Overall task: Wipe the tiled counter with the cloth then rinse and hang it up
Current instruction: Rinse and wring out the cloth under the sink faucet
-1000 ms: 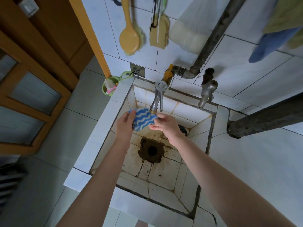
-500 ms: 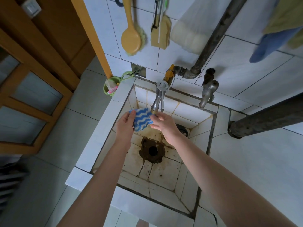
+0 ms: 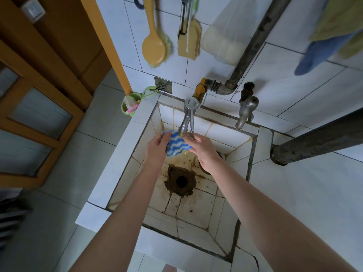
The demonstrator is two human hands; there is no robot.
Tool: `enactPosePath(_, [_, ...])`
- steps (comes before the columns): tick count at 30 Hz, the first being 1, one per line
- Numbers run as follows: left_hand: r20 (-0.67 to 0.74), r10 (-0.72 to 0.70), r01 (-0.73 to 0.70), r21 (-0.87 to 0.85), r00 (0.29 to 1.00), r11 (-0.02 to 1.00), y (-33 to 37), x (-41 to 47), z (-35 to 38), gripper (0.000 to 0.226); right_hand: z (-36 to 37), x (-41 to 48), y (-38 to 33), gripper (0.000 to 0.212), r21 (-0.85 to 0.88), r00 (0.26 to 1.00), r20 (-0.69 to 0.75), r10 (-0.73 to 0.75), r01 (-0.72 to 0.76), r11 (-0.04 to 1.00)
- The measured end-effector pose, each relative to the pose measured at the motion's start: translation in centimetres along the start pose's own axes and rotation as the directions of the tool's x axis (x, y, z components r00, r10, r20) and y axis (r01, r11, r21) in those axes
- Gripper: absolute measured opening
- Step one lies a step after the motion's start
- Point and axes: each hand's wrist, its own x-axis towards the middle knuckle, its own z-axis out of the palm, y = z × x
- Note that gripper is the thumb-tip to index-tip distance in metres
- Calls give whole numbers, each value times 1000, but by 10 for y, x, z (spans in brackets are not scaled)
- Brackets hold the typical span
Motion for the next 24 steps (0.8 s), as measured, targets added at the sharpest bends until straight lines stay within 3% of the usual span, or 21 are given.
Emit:
enactPosePath(4, [72, -8, 8, 0, 997, 1000, 2, 1, 2, 18, -5, 0, -6, 18, -6, 993, -83, -86, 86, 996])
enactPosePath(8, [109, -25, 17, 72, 994, 997, -4, -3, 7, 43, -7, -1, -6, 19, 56, 982, -152, -111, 121, 991])
enactPosePath(11, [107, -32, 22, 90, 994, 996, -7, -3, 6, 48, -9, -1, -7, 23, 72, 978, -173, -112, 126, 989])
enactPosePath(18, [14, 54, -54, 39, 998, 998, -10, 1, 5, 33, -11, -2, -7, 20, 112, 981, -166, -102, 122, 986])
enactPosePath(22, [22, 11, -10, -67, 1000, 998, -9, 2, 5, 35, -7, -2, -7, 18, 140, 982, -166, -86, 110, 984])
enactPosePath(24, [41, 28, -26, -41, 999, 999, -10, 1, 4, 34, -5, -3, -9, 17, 148, 982, -168, -84, 110, 983])
